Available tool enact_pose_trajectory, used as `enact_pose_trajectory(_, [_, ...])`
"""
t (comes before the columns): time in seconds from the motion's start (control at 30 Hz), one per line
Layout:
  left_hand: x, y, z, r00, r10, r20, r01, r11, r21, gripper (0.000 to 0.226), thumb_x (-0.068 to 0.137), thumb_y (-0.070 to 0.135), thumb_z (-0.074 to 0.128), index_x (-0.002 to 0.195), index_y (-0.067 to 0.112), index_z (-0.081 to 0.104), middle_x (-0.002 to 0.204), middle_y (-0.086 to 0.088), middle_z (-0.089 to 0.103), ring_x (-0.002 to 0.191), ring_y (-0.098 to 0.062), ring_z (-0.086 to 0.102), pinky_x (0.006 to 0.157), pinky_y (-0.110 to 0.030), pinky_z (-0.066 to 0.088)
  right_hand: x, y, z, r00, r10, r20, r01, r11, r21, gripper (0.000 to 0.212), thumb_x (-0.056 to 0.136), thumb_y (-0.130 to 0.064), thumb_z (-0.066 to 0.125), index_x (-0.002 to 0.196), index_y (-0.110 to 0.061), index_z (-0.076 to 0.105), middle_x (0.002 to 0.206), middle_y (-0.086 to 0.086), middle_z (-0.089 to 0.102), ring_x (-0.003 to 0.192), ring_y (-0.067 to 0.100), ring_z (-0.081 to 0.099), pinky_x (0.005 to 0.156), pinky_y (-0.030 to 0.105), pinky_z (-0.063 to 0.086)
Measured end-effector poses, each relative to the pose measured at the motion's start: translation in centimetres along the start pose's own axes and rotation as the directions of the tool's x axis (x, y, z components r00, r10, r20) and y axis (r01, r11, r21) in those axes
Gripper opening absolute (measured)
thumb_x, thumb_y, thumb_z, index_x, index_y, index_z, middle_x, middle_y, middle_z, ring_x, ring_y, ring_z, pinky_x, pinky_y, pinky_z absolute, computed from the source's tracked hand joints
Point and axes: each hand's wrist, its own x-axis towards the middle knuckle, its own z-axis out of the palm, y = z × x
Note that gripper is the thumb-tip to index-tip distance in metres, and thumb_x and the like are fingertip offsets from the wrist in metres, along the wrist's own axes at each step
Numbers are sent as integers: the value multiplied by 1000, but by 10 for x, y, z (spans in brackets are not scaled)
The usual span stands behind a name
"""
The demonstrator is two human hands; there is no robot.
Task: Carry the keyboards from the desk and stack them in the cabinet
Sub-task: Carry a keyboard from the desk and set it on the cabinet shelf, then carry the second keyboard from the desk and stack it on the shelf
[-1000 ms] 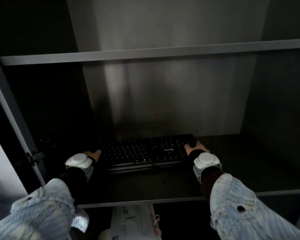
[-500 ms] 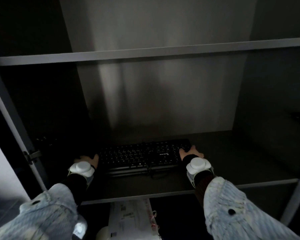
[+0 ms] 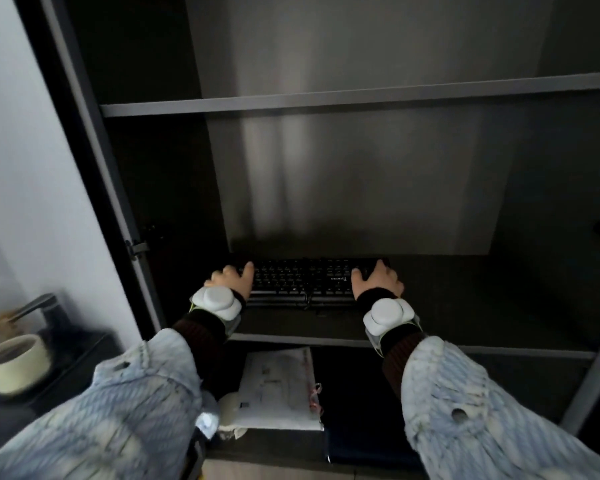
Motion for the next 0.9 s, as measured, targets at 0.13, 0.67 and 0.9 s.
enact_pose_trajectory(0.13, [-69, -13, -5, 999, 29, 36, -31, 998, 60, 54, 100, 43, 22, 149, 22, 27, 149, -16, 37, 135, -39, 38, 112, -42, 30, -41, 9, -9, 990, -113, 83, 112, 993, 24, 70, 93, -46, 42, 151, -14, 18, 158, 10, 21, 144, 33, 21, 116, 46, 23])
enact_pose_trajectory(0.67, [-304, -163, -36, 904, -409, 124, 425, 889, -169, 52, 102, 37, 18, 145, 13, 36, 146, -14, 44, 134, -30, 43, 108, -35, 31, -303, 28, 31, 775, -392, 496, 344, 920, 189, 61, 93, -44, 46, 144, -12, 34, 146, 14, 41, 137, 32, 36, 112, 41, 32])
enact_pose_trajectory(0.9, [-404, -305, -68, 811, -556, 182, 580, 719, -384, 69, 98, 52, 21, 124, 3, 61, 130, -17, 62, 121, -30, 58, 92, -31, 46, -456, 15, 53, 666, -480, 571, 411, 875, 257, 46, 93, -40, 47, 128, -9, 53, 130, 16, 56, 124, 33, 51, 102, 35, 39])
